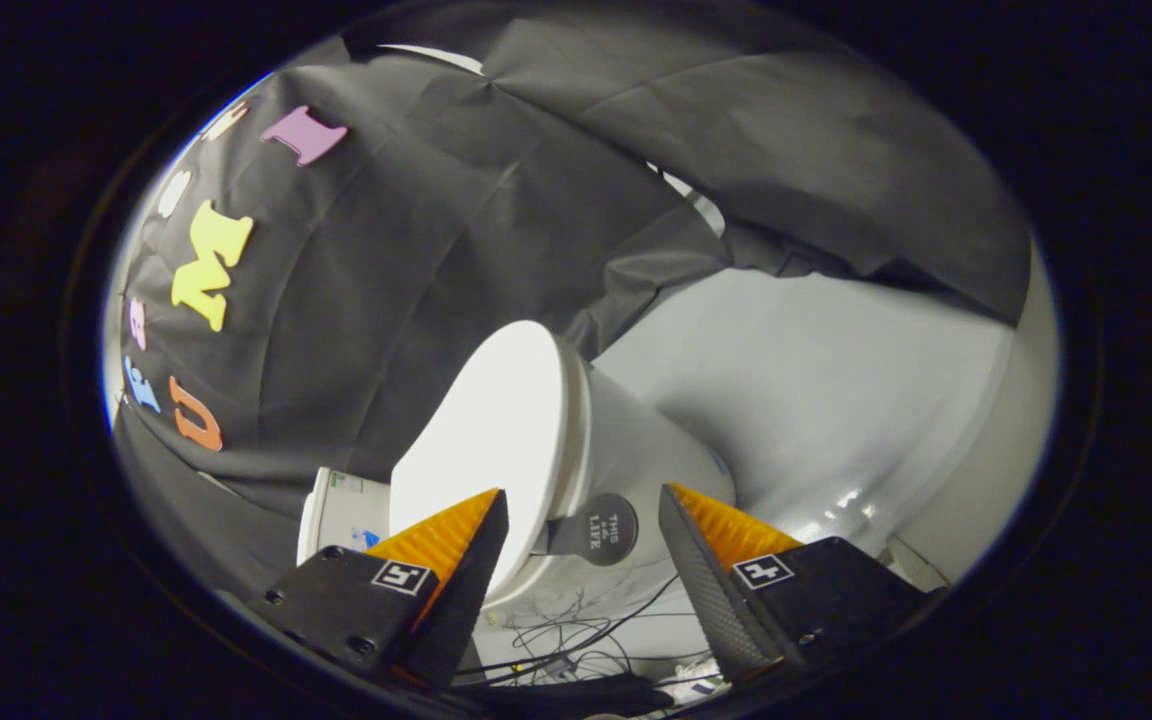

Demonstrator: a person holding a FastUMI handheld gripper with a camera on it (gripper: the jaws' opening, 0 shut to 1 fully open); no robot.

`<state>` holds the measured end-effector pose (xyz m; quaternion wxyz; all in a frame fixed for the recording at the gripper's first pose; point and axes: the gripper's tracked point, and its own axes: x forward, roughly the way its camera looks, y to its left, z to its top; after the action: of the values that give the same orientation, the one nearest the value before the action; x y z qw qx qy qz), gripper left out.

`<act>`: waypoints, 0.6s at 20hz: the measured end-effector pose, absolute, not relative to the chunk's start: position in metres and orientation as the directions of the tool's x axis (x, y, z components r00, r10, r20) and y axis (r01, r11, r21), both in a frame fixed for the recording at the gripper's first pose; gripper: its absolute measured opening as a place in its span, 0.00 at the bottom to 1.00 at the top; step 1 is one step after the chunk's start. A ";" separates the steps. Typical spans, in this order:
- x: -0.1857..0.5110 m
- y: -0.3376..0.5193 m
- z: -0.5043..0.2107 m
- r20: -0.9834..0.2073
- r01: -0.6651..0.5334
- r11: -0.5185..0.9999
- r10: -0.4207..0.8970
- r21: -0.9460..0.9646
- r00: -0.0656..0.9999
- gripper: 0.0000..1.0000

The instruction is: Open the toilet lid.

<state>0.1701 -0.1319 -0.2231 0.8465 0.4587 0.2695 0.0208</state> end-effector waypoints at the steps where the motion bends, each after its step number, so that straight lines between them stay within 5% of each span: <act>1: 0.170 -0.129 -0.226 -0.439 0.215 0.568 0.294 0.795 0.849 0.93; 7: 0.173 -0.122 -0.235 -0.442 0.226 0.535 0.319 0.814 0.838 0.78; 12: 0.180 -0.118 -0.241 -0.412 0.204 0.504 0.345 0.839 0.843 0.54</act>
<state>0.1797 -0.1176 -0.2408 0.8220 0.4960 0.2766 0.0429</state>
